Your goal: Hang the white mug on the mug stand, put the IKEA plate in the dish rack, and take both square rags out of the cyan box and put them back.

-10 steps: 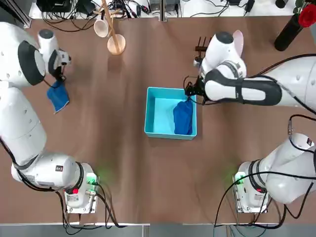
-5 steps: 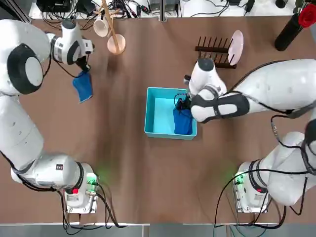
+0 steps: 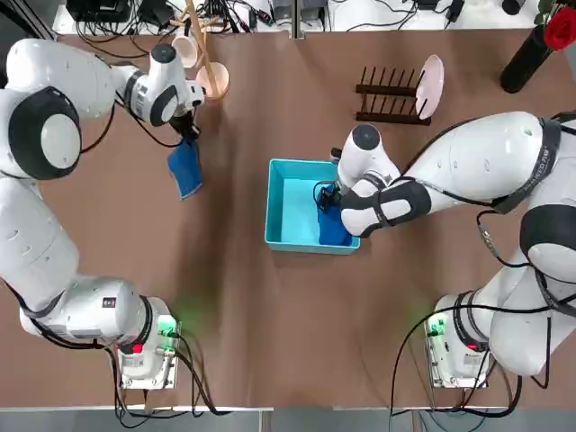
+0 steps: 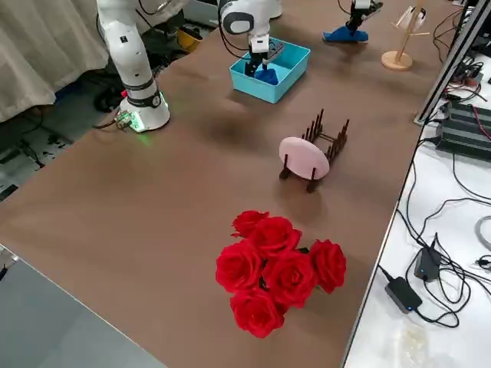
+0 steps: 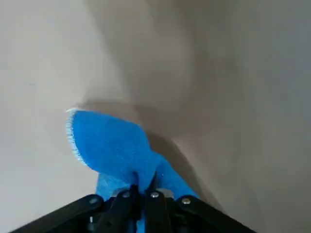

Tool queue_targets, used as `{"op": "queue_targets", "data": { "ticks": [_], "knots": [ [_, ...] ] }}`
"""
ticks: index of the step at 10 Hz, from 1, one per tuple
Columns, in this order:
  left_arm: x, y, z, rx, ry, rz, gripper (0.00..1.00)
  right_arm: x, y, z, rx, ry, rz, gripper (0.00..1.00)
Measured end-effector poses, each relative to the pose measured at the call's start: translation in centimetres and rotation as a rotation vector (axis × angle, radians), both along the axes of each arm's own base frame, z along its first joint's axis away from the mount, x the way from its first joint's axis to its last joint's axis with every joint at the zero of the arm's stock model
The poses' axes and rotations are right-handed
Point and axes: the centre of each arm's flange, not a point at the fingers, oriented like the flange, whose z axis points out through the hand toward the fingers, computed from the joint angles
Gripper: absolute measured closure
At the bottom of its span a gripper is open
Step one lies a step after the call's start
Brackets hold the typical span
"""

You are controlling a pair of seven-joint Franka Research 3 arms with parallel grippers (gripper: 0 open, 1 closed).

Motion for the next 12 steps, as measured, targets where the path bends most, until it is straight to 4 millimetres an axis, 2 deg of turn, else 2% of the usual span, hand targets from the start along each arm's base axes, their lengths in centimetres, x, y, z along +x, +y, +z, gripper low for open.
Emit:
{"op": "queue_targets", "data": {
  "ticks": [2,3,5,7,11,12],
  "knots": [
    [-0.5,-2.8,-0.3,-0.022,0.000,0.015,0.95,0.1,0.1,0.0,0.002,-0.003,-0.001,0.03],
    [-0.8,-2.8,-0.9,-0.020,0.012,0.016,0.95,0.1,0.2,-0.2,0.002,-0.005,-0.001,0.07],
    [-2.1,-0.6,-2.8,0.002,0.061,0.033,0.95,0.2,0.0,-1.3,-0.008,-0.004,-0.004,0.37],
    [-2.5,3.8,-3.4,0.036,0.091,0.032,0.95,0.4,0.2,-1.5,-0.008,-0.006,-0.005,0.72],
    [-3.8,18.1,-3.3,0.096,0.160,-0.004,0.95,0.7,0.1,-1.4,-0.015,0.004,-0.010,0.97],
    [-4.3,22.1,-3.1,0.104,0.160,-0.008,0.95,0.9,0.1,-1.3,-0.032,0.027,-0.012,0.98]
  ]
}}
